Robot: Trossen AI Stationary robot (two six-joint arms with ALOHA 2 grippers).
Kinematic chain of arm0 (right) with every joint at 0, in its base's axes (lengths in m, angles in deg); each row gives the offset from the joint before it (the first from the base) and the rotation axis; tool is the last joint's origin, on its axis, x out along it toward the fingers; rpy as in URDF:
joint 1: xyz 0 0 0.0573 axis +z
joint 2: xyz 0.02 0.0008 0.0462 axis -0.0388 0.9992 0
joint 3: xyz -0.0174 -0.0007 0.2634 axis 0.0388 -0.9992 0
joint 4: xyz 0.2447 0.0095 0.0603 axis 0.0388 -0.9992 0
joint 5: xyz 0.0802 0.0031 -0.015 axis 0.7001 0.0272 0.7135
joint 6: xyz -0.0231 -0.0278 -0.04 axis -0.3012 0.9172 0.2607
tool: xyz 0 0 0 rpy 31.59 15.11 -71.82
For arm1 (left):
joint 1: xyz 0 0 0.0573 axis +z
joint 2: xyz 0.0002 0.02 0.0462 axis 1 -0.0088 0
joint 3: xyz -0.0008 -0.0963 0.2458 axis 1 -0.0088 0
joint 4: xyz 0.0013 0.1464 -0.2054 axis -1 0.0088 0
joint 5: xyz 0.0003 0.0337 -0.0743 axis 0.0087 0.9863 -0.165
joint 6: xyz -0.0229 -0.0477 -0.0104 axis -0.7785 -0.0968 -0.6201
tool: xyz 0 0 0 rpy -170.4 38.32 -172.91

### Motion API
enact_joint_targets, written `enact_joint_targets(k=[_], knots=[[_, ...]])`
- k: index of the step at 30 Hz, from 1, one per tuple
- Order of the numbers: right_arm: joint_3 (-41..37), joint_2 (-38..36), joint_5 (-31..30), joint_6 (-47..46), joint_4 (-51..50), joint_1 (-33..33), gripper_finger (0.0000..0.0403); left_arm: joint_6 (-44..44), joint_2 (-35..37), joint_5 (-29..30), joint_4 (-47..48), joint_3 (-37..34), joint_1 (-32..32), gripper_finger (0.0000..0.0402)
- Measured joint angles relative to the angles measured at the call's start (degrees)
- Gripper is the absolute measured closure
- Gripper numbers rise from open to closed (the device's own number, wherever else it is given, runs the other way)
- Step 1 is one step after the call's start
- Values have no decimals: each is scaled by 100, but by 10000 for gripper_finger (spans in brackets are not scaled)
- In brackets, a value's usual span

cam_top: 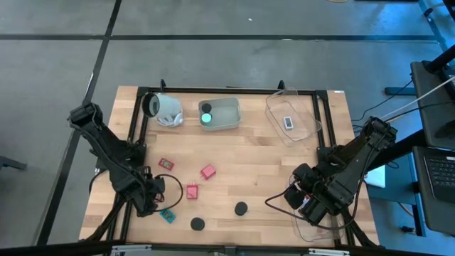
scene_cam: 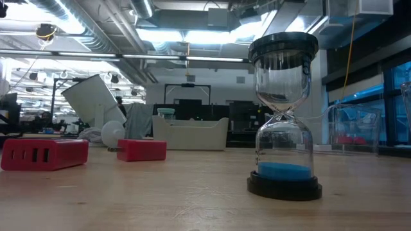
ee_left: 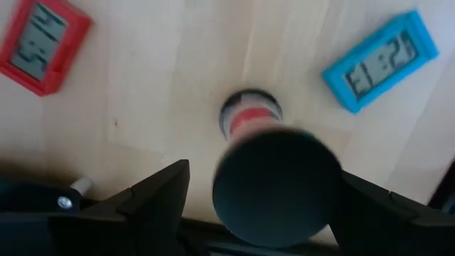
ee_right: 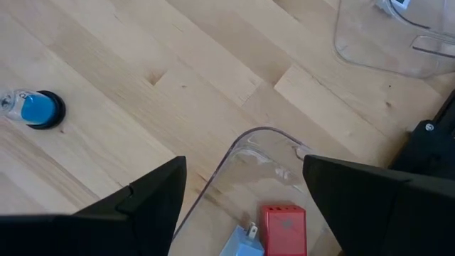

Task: Pick & Place Office items
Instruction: Put the red hourglass into the gray bin

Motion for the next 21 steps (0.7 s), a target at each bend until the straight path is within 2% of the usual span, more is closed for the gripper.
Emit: enact_joint_targets(k=[4,9,12,15,21], knots=[[0,0,0,2,0,-1,117,18,-44,-47,-1,0,0,137],[0,0,-4,56,1,1,117,-25,-43,53,-8,0,0,201],[0,0,-9,130,1,-1,117,-32,-43,131,-18,0,0,208],[0,0,-22,153,1,0,117,-46,-41,136,-21,0,0,244],[0,0,-22,153,1,1,117,-731,-41,75,-34,0,21,240]])
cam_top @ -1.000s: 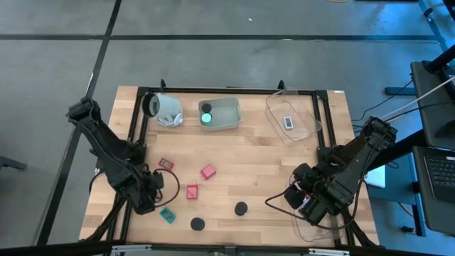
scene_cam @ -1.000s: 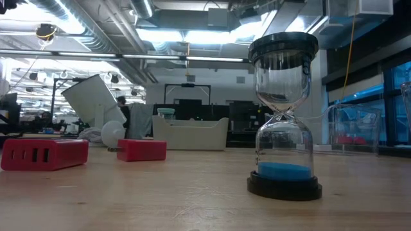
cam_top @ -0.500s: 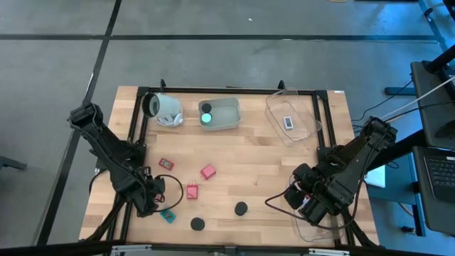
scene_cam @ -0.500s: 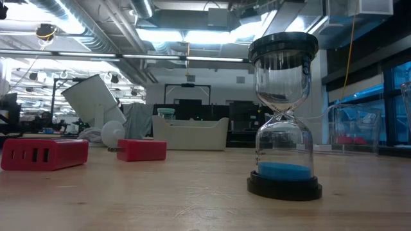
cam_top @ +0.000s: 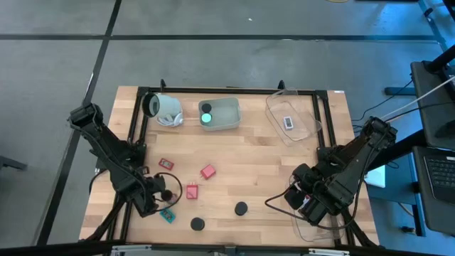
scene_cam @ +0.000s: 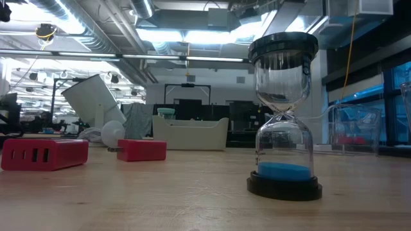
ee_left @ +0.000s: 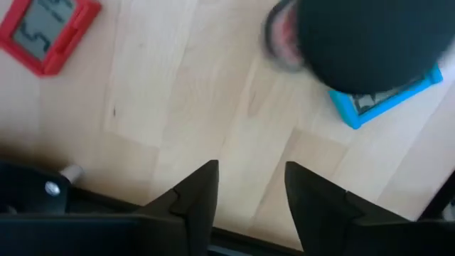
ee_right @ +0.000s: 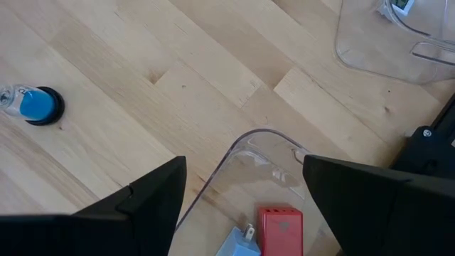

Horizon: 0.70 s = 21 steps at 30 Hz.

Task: Pick & Place Office items
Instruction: Put the red hourglass into the gray bin

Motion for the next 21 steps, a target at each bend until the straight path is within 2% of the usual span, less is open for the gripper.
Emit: enact_joint_targets(k=[6,12,21], knots=[[0,0,0,-4,-2,-2,117,-344,0,-30,4,0,141,205],[0,0,2,19,-2,-2,117,63,0,-8,4,0,347,173],[0,0,2,33,-79,-2,117,617,0,-289,11,0,617,168]])
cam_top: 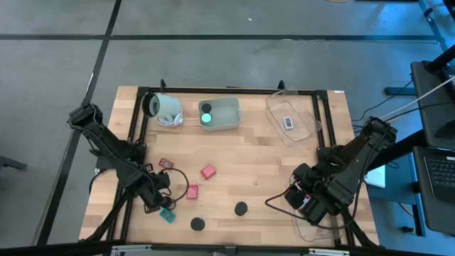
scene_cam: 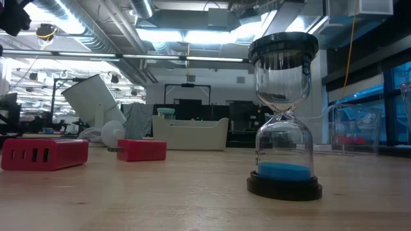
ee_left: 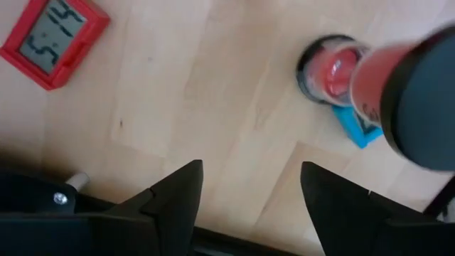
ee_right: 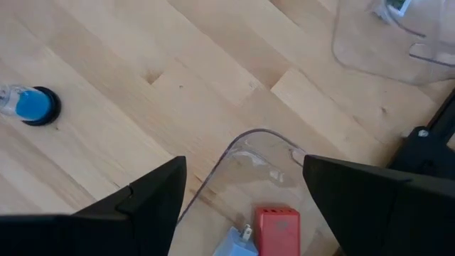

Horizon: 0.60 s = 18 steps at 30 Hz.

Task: Pick & Place Office items
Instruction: Put the red hourglass into the gray bin

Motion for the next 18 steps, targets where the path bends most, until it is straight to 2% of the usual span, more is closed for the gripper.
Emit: enact_joint_targets(k=[5,8,13,18], knots=[[0,0,-78,1564,-11,-10,117,342,0,-16,20,0,129,178],[0,-24,-683,2201,-87,-84,117,340,0,-14,20,0,221,184],[-276,-540,-1381,2396,-219,-80,117,483,0,98,20,0,316,194],[-1206,-1615,-1735,1839,125,-14,117,642,0,165,20,0,437,201]])
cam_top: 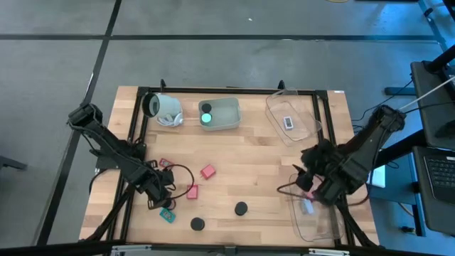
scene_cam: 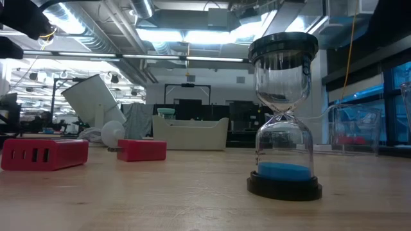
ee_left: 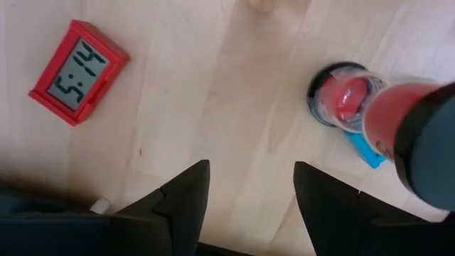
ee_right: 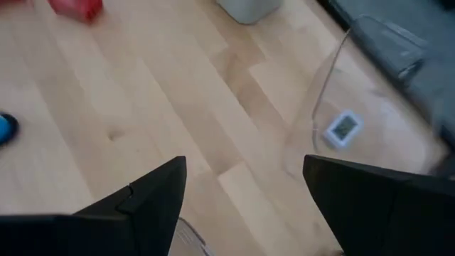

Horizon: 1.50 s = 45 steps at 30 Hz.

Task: Pick & Place Office items
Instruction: Put the red hourglass into the gray bin

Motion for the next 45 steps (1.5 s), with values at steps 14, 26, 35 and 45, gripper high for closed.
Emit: enact_joint_targets(k=[14,26,35,45], knots=[[-2663,-1976,-889,548,2657,71,117,55,0,111,136,0,62,204],[-3957,-2135,-1137,1166,4828,71,117,195,0,146,137,0,62,204],[-4347,-2133,-1214,1085,5328,68,117,117,0,182,137,0,62,203],[-4207,-2131,-1047,561,5328,68,117,89,0,181,137,0,62,203]])
